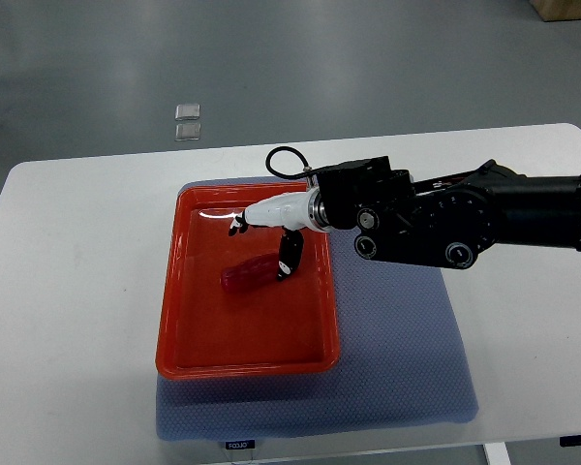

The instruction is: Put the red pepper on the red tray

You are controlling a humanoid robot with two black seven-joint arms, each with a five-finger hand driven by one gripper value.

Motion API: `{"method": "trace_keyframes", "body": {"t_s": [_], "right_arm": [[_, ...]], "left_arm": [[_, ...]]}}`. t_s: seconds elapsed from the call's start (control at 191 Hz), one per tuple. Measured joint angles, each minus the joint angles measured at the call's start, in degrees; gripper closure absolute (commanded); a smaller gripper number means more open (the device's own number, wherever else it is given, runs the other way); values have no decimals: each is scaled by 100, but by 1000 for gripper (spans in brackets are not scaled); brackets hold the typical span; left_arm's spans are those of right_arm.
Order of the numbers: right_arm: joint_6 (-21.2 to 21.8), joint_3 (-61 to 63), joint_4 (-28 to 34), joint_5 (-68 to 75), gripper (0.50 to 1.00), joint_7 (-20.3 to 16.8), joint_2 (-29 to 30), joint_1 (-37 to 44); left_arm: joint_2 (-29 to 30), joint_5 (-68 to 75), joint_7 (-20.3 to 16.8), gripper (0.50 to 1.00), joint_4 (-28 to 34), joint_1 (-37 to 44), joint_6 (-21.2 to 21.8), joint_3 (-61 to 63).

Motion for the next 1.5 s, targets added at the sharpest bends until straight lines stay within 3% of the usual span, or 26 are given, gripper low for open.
{"method": "trace_keyframes", "body": {"t_s": [0.294,0.498,0.671,0.881,1.096,1.243,1.5], "right_arm": [[-7,626,-384,0,589,117,-553,-78],[-128,2129,-815,343,589,132,-944,-979],[-175,3908,-925,925,587,132,-956,-1844],[-462,5240,-1379,1291,581,133,-678,-2368],[-457,6547,-1829,3218,576,421,-382,-2859],[-493,6706,-1911,4566,576,733,-320,-3136],[-454,6803,-2420,6108,576,935,-92,-3297]], "left_arm": [[0,0,0,500,0,0,0,0],[0,0,0,500,0,-1,0,0],[0,0,0,500,0,-1,0,0],[0,0,0,500,0,-1,0,0],[0,0,0,500,0,-1,0,0],[0,0,0,500,0,-2,0,0],[0,0,0,500,0,-1,0,0]]}}
